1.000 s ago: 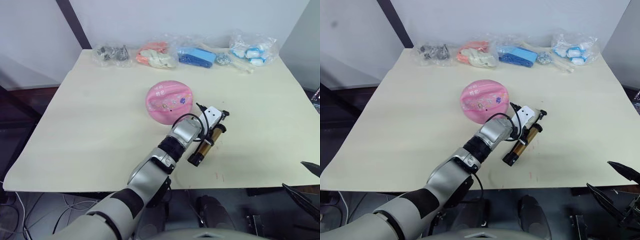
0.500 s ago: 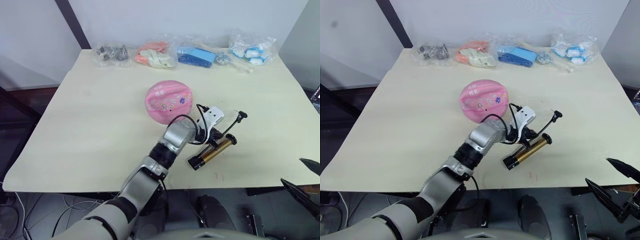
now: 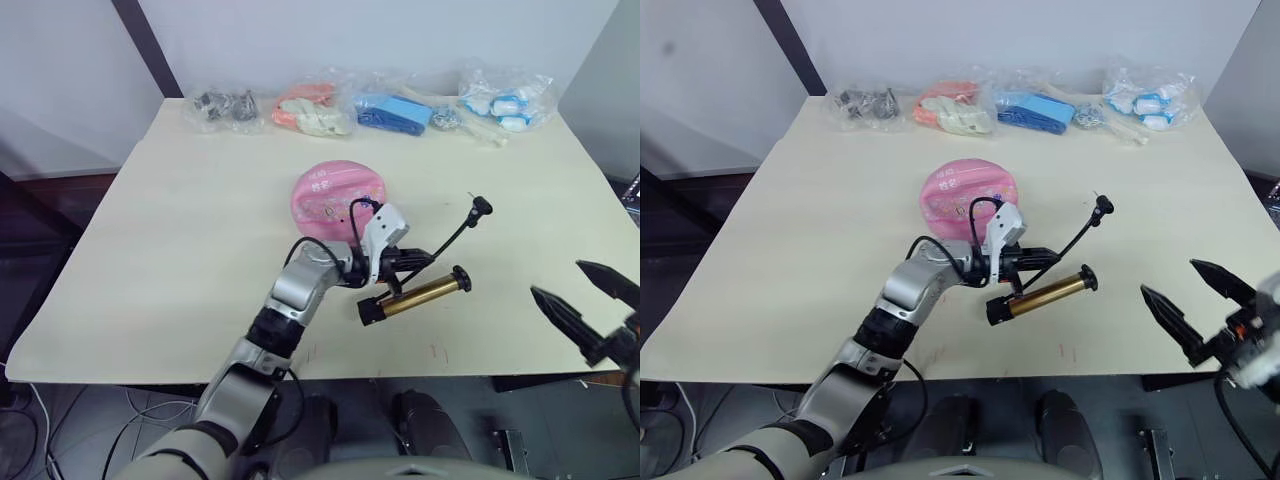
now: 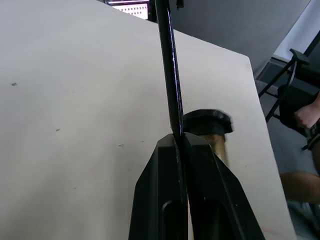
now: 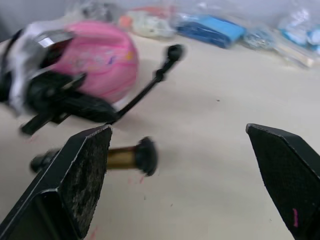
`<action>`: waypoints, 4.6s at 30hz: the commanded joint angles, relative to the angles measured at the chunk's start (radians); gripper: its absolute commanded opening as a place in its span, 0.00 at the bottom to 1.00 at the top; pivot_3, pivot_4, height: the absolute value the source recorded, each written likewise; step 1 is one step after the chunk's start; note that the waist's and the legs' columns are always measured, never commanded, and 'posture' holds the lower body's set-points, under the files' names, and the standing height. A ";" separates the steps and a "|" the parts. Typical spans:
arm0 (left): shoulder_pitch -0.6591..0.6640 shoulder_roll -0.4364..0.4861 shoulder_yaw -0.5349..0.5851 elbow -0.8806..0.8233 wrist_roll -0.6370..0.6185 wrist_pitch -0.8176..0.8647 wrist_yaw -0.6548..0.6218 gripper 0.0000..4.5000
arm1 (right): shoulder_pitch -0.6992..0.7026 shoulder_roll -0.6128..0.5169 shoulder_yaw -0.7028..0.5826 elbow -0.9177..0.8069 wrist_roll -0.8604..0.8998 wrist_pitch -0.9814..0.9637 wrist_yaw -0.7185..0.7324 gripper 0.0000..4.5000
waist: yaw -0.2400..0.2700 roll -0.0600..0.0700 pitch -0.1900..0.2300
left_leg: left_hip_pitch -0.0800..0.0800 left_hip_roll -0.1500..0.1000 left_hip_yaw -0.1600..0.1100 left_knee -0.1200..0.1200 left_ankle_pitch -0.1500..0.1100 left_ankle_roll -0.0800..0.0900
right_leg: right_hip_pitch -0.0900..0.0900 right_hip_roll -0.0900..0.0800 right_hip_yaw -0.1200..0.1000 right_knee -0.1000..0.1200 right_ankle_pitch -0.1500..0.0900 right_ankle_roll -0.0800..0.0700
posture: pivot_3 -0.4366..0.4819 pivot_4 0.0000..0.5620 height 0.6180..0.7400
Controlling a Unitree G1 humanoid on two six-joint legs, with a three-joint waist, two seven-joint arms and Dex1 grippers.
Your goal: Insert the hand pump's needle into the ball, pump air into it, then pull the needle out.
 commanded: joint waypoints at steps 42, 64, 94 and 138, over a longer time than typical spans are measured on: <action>0.241 0.160 -0.009 -0.239 0.147 -0.402 0.065 0.00 | -0.749 -0.056 0.578 0.274 0.626 0.148 -0.729 0.43 | 0.000 -0.002 0.001 | -0.001 0.002 -0.001 0.002 -0.001 0.003 | 0.000 0.000 -0.001 0.000 0.000 0.000 | 0.48 0.27 1.00; 0.236 0.172 0.001 -0.244 0.136 -0.363 0.075 0.00 | -0.711 -0.069 0.544 0.245 0.650 0.143 -0.737 0.43 | -0.001 -0.002 0.001 | -0.001 0.002 -0.001 0.002 -0.001 0.003 | 0.000 0.000 -0.001 0.000 0.000 0.000 | 0.48 0.27 1.00; 0.239 0.173 0.000 -0.244 0.130 -0.348 0.072 0.00 | -0.689 -0.075 0.521 0.216 0.658 0.132 -0.737 0.37 | -0.001 -0.002 0.001 | -0.002 0.002 -0.001 0.002 -0.001 0.003 | 0.000 0.000 -0.001 -0.001 0.000 0.000 | 0.48 0.27 1.00; 0.296 0.570 0.414 -0.392 -0.317 0.025 -0.135 0.99 | -0.989 -0.140 0.652 0.495 0.841 0.347 -0.650 0.08 | -0.015 -0.002 0.005 | -0.008 0.008 0.000 0.001 -0.001 0.003 | -0.009 0.004 -0.002 -0.001 0.001 -0.002 | 0.48 0.27 1.00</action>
